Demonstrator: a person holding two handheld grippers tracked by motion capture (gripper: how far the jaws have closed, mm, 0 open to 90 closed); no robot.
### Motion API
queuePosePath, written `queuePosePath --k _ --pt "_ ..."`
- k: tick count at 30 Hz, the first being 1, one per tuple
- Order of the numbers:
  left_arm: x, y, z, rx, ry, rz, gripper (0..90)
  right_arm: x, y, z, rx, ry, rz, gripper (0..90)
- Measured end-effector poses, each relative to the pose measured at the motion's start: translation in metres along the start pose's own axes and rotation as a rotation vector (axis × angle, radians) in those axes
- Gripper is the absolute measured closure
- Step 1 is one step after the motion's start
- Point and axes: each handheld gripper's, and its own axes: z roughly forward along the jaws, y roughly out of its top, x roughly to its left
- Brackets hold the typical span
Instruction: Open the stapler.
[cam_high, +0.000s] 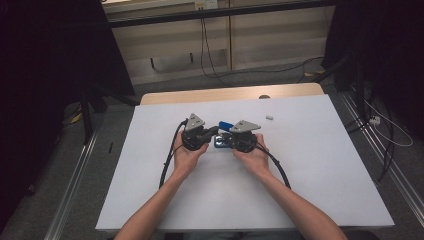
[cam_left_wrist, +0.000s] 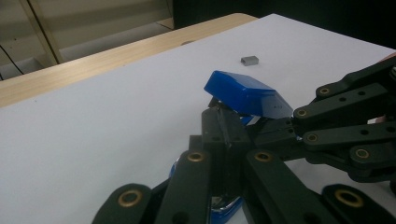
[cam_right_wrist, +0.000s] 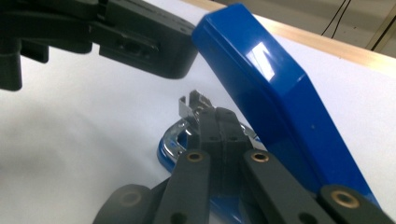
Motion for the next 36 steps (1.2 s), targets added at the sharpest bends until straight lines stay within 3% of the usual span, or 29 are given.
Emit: queuePosePath --k 9,16,21,28,32,36 --pt "0.002 0.000 0.000 0.001 -0.011 -0.016 90.0 0.000 0.002 -0.001 -0.017 -0.020 0.003 90.0" --pt "0.005 -0.005 0.006 0.028 0.010 -0.033 90.0 0.001 0.001 0.001 -0.011 -0.025 0.001 90.0" --pt "0.000 -0.006 0.010 0.060 0.015 0.002 90.0 0.000 0.001 0.001 -0.008 -0.028 -0.001 90.0" --pt "0.009 -0.012 0.015 0.063 0.005 -0.020 90.0 -0.001 0.002 0.000 -0.007 -0.031 -0.005 90.0" --pt "0.006 -0.012 0.016 0.066 0.013 0.009 90.0 -0.001 0.002 0.000 -0.008 -0.033 0.001 90.0" --pt "0.005 -0.012 0.018 0.072 0.014 0.008 90.0 -0.001 0.002 0.000 -0.012 -0.036 0.005 90.0"
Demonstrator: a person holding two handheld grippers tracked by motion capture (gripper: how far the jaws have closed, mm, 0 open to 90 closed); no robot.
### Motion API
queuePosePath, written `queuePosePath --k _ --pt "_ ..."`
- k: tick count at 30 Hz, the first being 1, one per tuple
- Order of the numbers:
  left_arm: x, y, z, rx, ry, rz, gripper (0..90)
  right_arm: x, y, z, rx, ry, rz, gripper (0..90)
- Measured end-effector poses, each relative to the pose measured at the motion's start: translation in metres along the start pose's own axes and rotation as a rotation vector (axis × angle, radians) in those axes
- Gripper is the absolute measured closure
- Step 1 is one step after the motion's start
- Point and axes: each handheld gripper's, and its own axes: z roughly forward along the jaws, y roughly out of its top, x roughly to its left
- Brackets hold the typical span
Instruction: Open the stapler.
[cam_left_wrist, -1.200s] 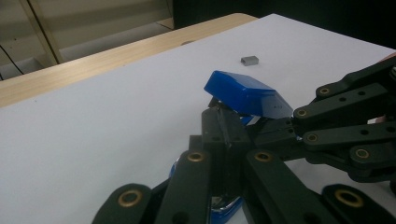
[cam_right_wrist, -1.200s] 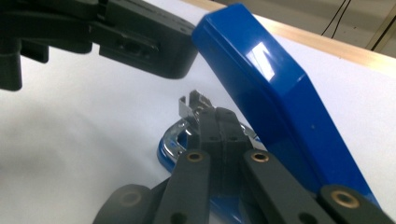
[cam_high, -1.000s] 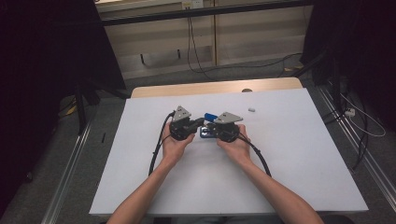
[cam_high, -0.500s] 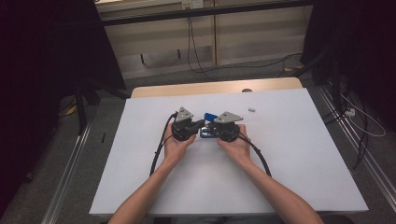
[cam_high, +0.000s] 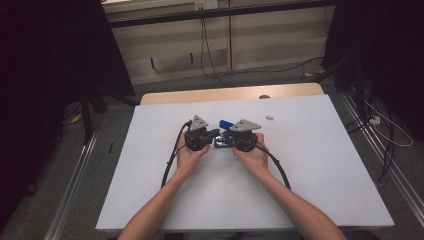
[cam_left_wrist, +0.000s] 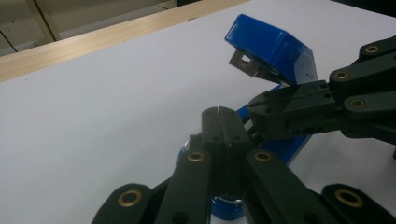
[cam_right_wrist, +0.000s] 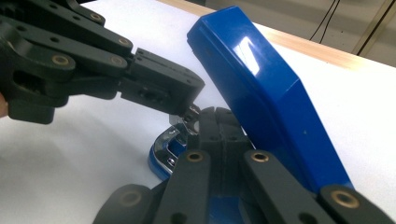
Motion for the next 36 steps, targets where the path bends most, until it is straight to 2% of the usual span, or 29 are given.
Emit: queuePosePath --k 4,8,12,27,36 --pt "0.0023 -0.0011 0.0000 0.002 -0.010 -0.019 90.0 0.0008 0.0000 0.0006 0.001 -0.001 -0.002 90.0" --pt "0.0030 -0.0018 0.0000 -0.002 -0.016 -0.017 90.0 0.0017 0.0029 0.0026 -0.012 0.000 0.006 90.0" --pt "0.0023 -0.0024 0.0006 0.008 -0.006 0.004 90.0 0.0037 0.0054 0.0045 -0.015 -0.005 0.004 90.0" --pt "0.0036 -0.0054 0.0027 0.013 -0.013 -0.018 90.0 0.0043 0.0056 0.0042 -0.027 -0.020 0.001 90.0" --pt "0.0040 -0.0056 0.0027 0.013 -0.016 -0.012 90.0 0.0068 0.0087 0.0087 -0.035 -0.028 0.010 90.0"
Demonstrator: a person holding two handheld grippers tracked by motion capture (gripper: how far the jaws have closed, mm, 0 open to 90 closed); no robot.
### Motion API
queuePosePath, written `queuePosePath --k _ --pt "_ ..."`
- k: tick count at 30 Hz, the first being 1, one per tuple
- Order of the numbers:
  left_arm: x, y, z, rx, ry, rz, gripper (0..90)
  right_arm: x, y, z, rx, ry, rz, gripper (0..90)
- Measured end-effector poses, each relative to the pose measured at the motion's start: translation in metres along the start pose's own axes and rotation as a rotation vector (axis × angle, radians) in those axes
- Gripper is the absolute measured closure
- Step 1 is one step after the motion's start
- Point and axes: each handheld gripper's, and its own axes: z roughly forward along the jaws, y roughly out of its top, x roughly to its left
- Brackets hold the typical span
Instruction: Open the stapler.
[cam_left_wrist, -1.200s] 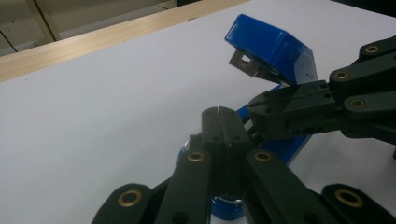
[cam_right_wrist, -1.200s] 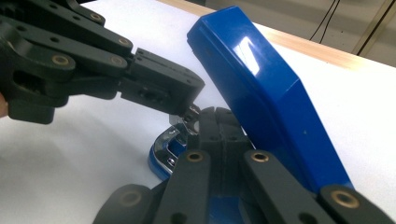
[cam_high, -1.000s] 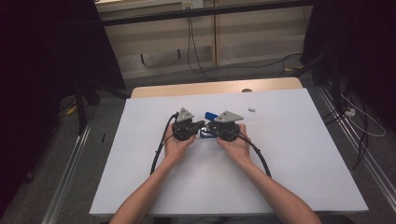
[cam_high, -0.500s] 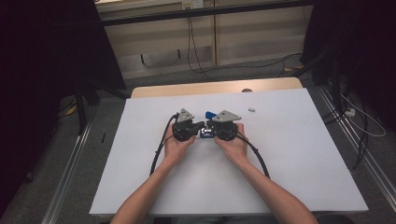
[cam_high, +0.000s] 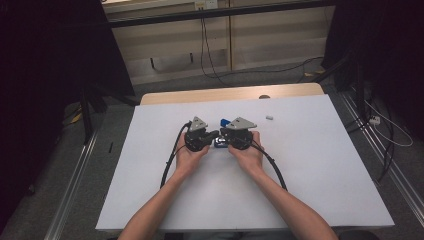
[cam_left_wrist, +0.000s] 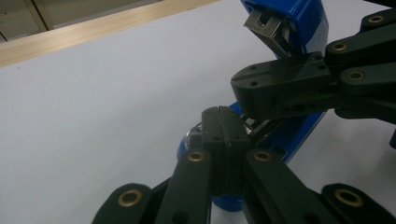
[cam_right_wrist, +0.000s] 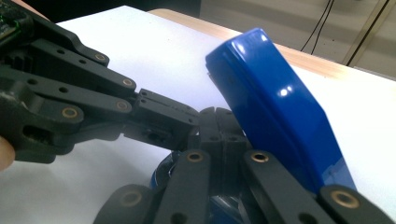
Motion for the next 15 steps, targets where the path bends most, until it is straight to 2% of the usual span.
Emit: queuePosePath --k 15 --pt "0.0000 -0.0008 -0.0002 -0.005 0.002 0.004 90.0 -0.0044 0.0051 -0.0051 -0.011 -0.018 -0.017 90.0"
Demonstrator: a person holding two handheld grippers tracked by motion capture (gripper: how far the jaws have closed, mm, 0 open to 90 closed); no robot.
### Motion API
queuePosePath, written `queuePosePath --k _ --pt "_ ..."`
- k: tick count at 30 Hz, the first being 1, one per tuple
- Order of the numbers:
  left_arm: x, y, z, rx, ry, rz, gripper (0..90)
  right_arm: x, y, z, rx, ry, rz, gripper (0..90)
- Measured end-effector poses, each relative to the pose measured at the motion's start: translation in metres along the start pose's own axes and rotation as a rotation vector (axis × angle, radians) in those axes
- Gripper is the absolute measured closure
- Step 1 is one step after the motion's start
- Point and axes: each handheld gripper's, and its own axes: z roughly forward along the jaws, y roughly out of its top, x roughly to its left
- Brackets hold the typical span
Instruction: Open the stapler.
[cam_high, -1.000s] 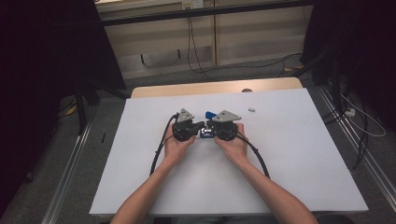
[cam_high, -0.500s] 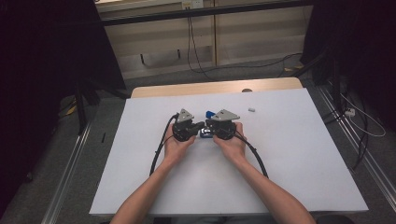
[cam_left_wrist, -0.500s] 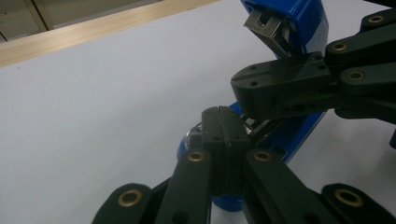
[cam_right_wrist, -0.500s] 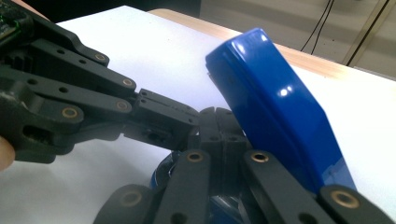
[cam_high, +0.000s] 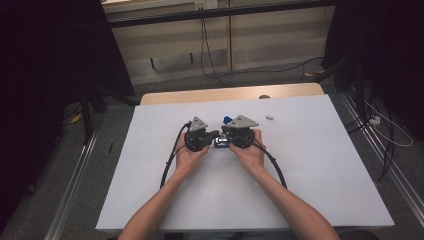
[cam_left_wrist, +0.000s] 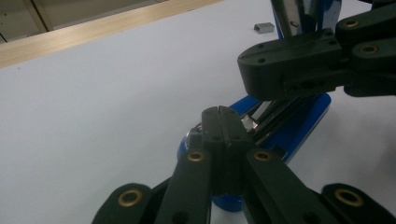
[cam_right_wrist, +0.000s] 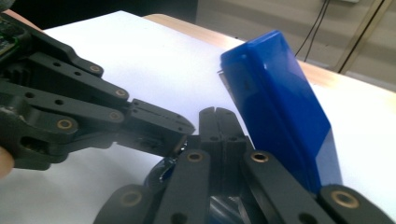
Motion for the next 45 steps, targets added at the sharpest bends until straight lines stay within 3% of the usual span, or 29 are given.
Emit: queuePosePath --k 12,21,45 --pt "-0.0005 -0.0002 0.0000 -0.002 0.002 0.000 90.0 -0.0031 0.0011 -0.0027 -0.005 0.001 0.009 90.0" --pt "-0.0007 -0.0002 -0.0001 -0.002 0.003 -0.001 90.0 -0.0027 0.0024 -0.0057 0.011 -0.005 -0.012 90.0" --pt "0.0007 0.0002 -0.0002 -0.001 0.001 -0.007 90.0 -0.0023 0.0040 -0.0087 -0.004 -0.070 -0.005 90.0"
